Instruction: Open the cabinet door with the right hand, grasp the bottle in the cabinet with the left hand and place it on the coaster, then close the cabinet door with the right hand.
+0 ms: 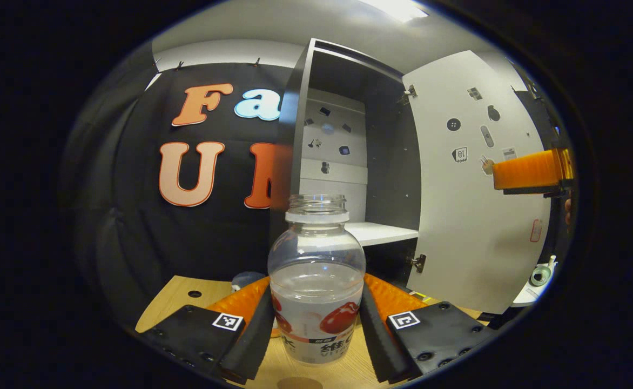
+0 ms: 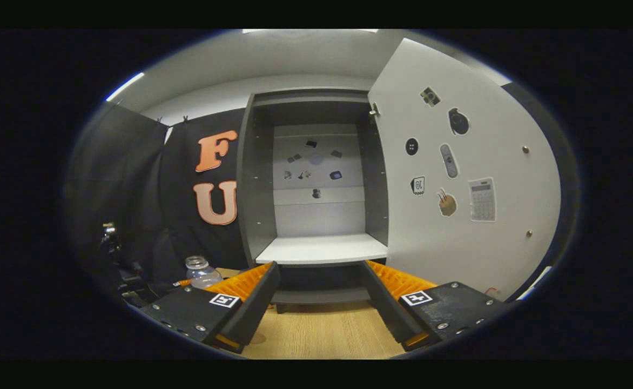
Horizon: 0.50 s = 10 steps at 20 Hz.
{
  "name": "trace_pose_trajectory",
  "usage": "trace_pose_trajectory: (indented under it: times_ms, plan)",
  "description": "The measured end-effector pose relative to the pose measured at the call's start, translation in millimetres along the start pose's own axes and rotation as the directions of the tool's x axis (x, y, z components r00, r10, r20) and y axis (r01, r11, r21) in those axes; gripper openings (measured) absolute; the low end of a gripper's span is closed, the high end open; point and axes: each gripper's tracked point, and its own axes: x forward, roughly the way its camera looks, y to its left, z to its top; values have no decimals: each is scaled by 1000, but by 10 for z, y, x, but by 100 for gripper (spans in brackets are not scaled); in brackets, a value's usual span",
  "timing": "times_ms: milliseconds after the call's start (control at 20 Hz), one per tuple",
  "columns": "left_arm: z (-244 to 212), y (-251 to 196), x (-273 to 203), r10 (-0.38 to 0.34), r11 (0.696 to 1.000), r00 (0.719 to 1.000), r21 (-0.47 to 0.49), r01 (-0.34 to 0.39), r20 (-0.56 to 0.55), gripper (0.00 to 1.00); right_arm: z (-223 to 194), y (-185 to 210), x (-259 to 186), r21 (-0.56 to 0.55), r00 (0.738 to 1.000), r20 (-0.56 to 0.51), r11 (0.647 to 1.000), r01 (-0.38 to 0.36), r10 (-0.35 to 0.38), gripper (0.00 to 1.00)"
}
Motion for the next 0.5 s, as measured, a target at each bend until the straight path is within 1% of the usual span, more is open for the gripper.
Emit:
trace_pose_trajectory:
  times_ms: [100, 250, 350, 500]
  plan:
    - [-250, 2, -95, -11, 1000, 1000, 10, 11, -13, 83, -59, -10, -19, 15, 1000, 1, 1000, 24, -24, 93]
    - [-635, -2, -202, -25, 1000, 999, -4, 25, -42, 84, -143, -35, -79, 21, 998, -5, 998, 60, -60, 93]
    - [-880, 46, -259, -10, 1000, 998, 4, 10, -63, 83, -174, -32, -116, 13, 997, -2, 997, 78, -78, 93]
    - [-1227, 147, -340, 16, 1000, 996, 14, -15, -87, 83, -208, -9, -131, -30, 995, -3, 995, 99, -99, 93]
